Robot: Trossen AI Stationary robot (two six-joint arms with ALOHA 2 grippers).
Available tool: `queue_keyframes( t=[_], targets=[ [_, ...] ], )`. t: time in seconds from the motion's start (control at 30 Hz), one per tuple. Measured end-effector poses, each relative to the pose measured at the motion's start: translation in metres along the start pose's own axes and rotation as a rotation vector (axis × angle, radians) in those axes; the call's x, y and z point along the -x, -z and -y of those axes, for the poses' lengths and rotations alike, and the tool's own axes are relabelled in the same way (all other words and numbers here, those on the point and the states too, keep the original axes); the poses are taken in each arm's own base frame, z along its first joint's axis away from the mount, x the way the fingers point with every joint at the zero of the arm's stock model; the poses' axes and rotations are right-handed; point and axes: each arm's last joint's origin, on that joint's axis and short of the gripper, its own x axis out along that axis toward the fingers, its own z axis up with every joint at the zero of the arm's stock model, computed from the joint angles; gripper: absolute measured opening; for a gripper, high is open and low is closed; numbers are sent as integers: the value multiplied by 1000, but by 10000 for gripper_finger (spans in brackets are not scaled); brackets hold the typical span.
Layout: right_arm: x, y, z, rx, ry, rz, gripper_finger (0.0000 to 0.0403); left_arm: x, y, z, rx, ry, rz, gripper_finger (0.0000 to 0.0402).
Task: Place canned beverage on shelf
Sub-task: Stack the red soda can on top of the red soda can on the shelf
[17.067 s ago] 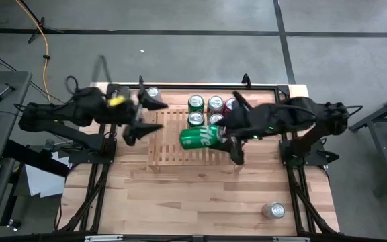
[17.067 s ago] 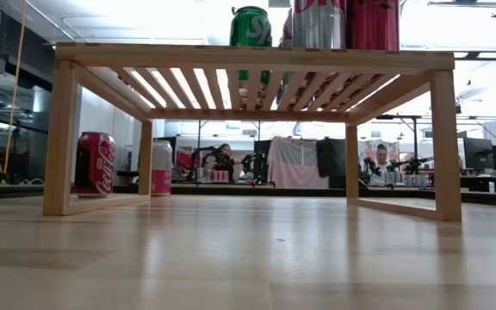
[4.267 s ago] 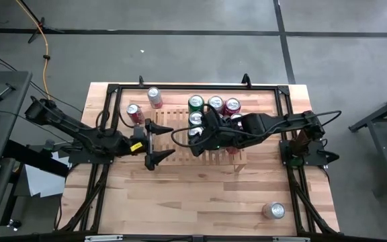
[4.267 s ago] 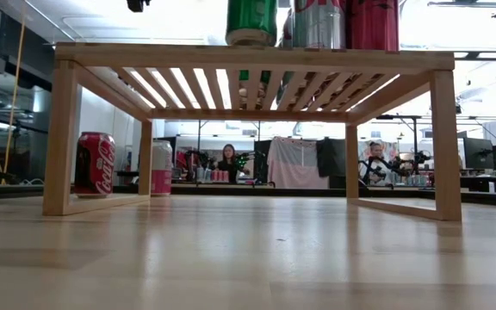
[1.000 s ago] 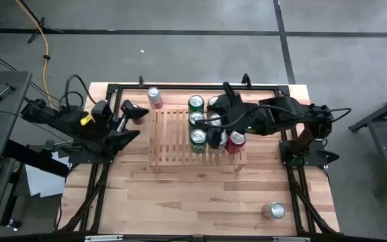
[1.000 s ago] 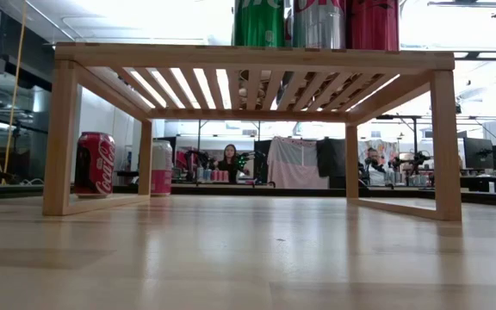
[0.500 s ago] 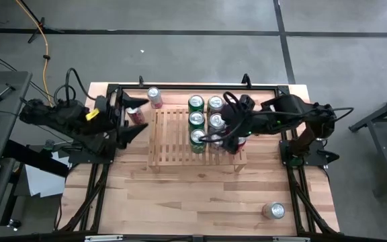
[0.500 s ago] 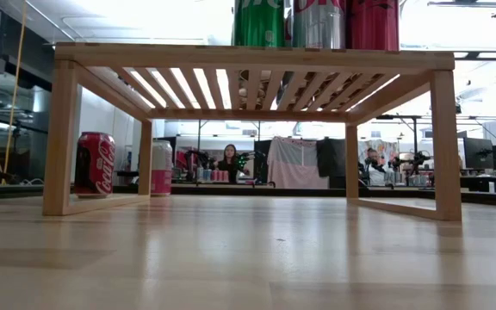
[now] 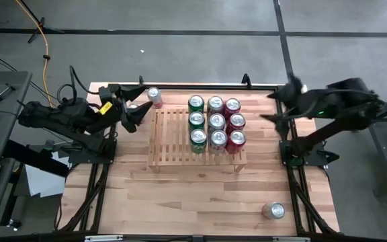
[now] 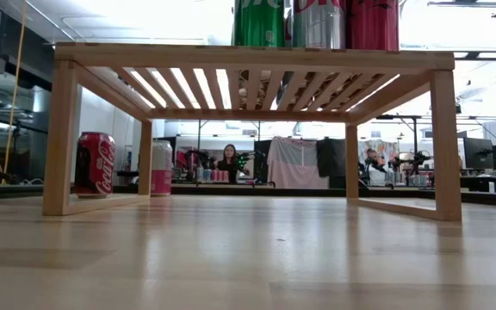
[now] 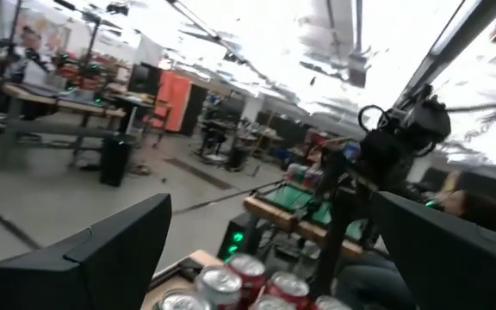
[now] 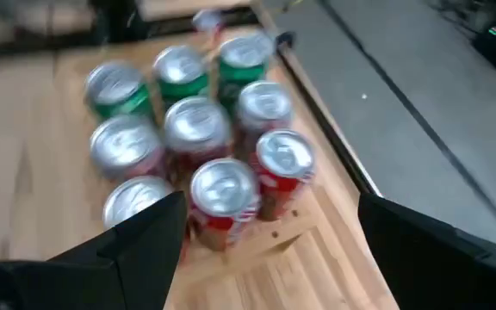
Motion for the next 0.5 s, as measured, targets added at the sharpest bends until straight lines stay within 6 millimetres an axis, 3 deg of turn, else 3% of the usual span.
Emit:
queue_keyframes(
  t=[0.1, 0.23, 0.37, 0.5],
  targets=[
    [8, 23, 16, -155, -7, 104, 328, -2, 3, 0, -47, -44, -7, 392],
    [5, 41, 20, -309, -82, 275, 328, -8, 8, -12, -134, -208, -25, 392],
    [-10, 44, 13, -380, -104, 385, 328, -8, 5, -43, -133, -435, -104, 392],
    [-26, 40, 7, -399, -66, 386, 328, -5, 6, -87, -56, -656, -350, 392]
  ],
)
